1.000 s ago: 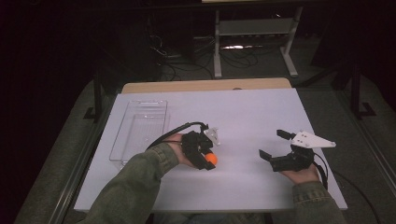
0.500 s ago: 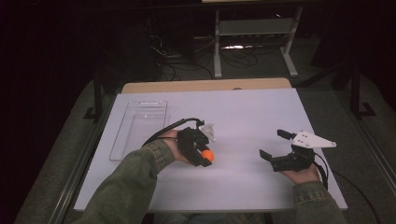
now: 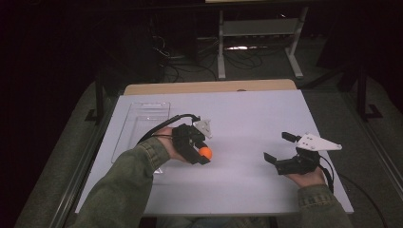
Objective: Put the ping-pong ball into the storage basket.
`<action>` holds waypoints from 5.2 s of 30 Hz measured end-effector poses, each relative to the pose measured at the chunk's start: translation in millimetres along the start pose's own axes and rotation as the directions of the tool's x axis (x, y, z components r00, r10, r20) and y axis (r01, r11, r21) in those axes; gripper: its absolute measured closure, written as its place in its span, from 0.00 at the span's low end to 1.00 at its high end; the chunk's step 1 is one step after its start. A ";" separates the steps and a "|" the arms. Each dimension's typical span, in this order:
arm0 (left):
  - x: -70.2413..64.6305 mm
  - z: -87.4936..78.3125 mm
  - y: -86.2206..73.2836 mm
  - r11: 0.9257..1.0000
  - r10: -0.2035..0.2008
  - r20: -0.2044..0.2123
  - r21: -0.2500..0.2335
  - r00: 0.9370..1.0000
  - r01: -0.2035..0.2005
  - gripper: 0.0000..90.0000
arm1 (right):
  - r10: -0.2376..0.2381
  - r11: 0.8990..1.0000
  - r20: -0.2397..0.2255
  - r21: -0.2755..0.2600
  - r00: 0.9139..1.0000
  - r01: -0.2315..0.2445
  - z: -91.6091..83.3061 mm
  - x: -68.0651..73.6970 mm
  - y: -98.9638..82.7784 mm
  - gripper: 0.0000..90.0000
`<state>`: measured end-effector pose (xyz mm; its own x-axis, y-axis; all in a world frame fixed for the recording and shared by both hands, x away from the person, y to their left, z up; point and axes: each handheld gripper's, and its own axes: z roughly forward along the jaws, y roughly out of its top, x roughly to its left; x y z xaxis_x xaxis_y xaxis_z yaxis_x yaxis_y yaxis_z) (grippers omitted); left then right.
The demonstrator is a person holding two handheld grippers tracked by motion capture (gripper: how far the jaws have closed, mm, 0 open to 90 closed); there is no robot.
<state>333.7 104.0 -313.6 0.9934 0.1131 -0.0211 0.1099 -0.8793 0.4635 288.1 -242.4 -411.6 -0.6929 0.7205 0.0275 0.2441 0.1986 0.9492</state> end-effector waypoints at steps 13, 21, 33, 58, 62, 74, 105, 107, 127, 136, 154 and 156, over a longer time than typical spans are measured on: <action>2.9 -24.0 -9.8 1.000 -0.017 -0.030 -0.012 0.999 0.016 0.56 | -0.001 1.000 0.001 0.000 1.000 0.001 -0.2 -0.1 0.0 0.00; 4.6 -37.2 -20.2 0.999 -0.033 -0.035 -0.027 0.999 0.032 0.56 | -0.004 1.000 0.001 0.001 1.000 0.004 0.3 0.2 -0.2 0.00; 7.4 -57.4 -29.3 0.998 -0.050 -0.065 -0.041 0.997 0.047 0.56 | -0.001 1.000 0.003 0.001 1.000 0.001 -0.4 -0.2 -0.1 0.00; 11.5 -104.5 -58.5 0.994 -0.101 -0.143 -0.065 0.984 0.093 0.56 | -0.002 1.000 0.002 0.003 1.000 0.002 -0.1 0.0 -0.4 0.00; 12.8 -110.5 -64.5 0.991 -0.119 -0.157 -0.075 0.980 0.109 0.56 | -0.001 1.000 0.002 0.004 1.000 0.001 -0.1 0.0 -0.5 0.00; 18.0 -126.7 -79.8 0.987 -0.153 -0.175 -0.081 0.973 0.141 0.56 | -0.002 1.000 0.002 0.006 1.000 0.002 0.2 0.2 -0.6 0.00; 30.3 -150.7 -125.3 0.960 -0.273 -0.236 -0.123 0.933 0.250 0.56 | -0.005 1.000 0.000 0.011 1.000 0.005 1.0 0.4 -1.1 0.00; 30.7 -149.7 -124.7 0.963 -0.267 -0.235 -0.115 0.935 0.246 0.56 | -0.005 1.000 0.000 0.011 1.000 0.005 1.0 0.4 -1.2 0.00; 31.9 -131.2 -123.3 0.968 -0.249 -0.229 -0.077 0.941 0.237 0.56 | -0.006 1.000 -0.002 0.015 1.000 0.006 1.4 0.4 -1.4 0.00; 33.9 -122.9 -121.9 0.970 -0.243 -0.214 -0.065 0.946 0.235 0.56 | -0.006 1.000 -0.003 0.016 1.000 0.006 1.4 0.5 -1.5 0.00; 37.3 -103.0 -123.7 0.970 -0.242 -0.194 -0.045 0.951 0.238 0.56 | -0.005 1.000 -0.005 0.021 1.000 0.005 1.6 0.7 -1.8 0.00; 37.8 -99.8 -123.1 0.970 -0.243 -0.188 -0.050 0.952 0.237 0.56 | -0.004 1.000 -0.005 0.021 1.000 0.004 1.5 0.7 -1.8 0.00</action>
<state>354.3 262.7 -283.0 0.9125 0.4078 0.0339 0.3407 -0.8029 0.4892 288.2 -241.2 -413.8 -0.6972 0.7164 0.0252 0.2557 0.2157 0.9424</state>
